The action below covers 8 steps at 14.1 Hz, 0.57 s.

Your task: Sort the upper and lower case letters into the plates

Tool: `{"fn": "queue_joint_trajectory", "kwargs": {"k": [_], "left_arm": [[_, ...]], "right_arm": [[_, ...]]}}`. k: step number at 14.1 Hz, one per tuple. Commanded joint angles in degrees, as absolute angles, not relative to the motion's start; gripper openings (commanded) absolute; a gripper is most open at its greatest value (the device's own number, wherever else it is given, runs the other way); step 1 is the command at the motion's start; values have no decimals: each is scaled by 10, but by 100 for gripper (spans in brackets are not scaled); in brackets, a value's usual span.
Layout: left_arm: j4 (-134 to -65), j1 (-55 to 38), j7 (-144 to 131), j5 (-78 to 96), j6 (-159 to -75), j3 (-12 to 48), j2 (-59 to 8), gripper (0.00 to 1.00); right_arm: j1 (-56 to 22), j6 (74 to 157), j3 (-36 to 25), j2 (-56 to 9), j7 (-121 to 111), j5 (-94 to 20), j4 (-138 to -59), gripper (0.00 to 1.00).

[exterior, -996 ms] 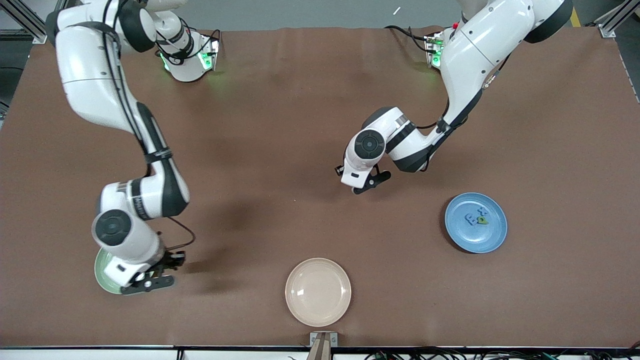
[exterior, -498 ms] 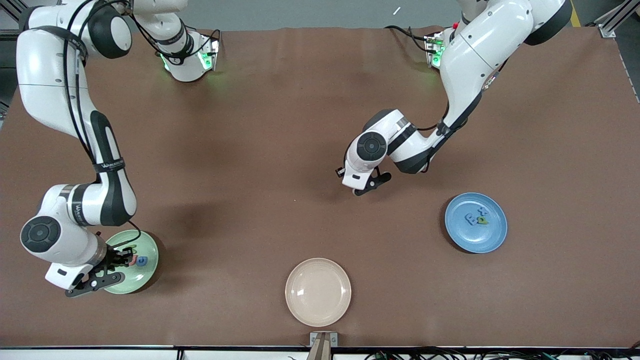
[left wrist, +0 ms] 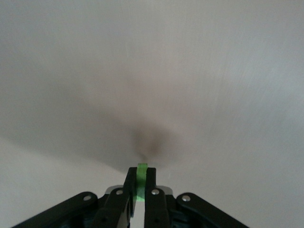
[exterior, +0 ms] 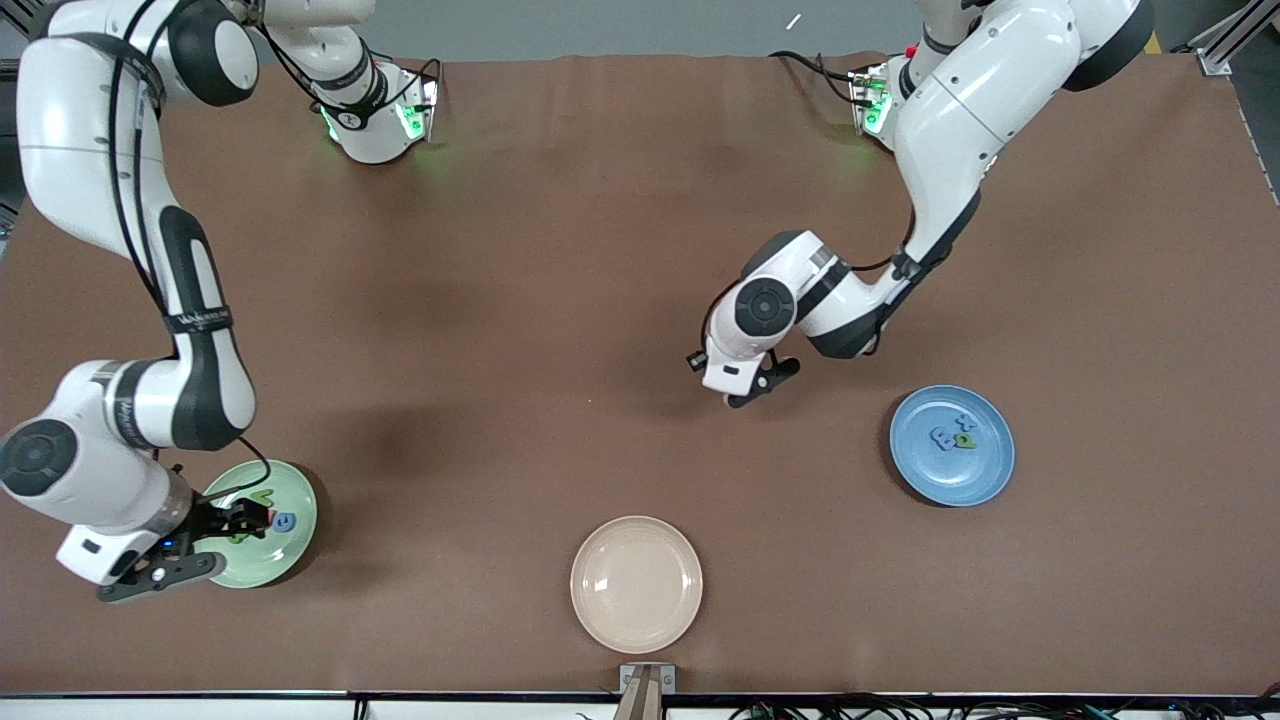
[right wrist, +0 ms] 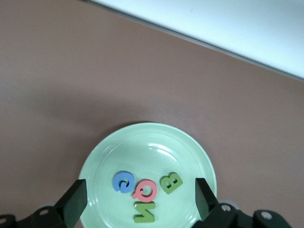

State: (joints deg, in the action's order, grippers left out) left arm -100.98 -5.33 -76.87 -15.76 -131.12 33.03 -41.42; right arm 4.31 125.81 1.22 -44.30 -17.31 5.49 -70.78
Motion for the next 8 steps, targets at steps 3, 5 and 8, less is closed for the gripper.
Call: {"fn": "queue_joint_trajectory", "kwargs": {"k": [3,5,8], "left_arm": [[-1020,109,-743,-198,-1298,333,-342,0],[-1021,166,-716,-252,-1298,334,-342,0],[-1024,211,-650,-253,-1298,334,-352,12]], "right_arm": [[38,1117,17,-303,-103,40,-737,100],[37,1073,17,-263,-63,39,-737,100],[26,1000,16,-195,-4,40,-739,100]]}}
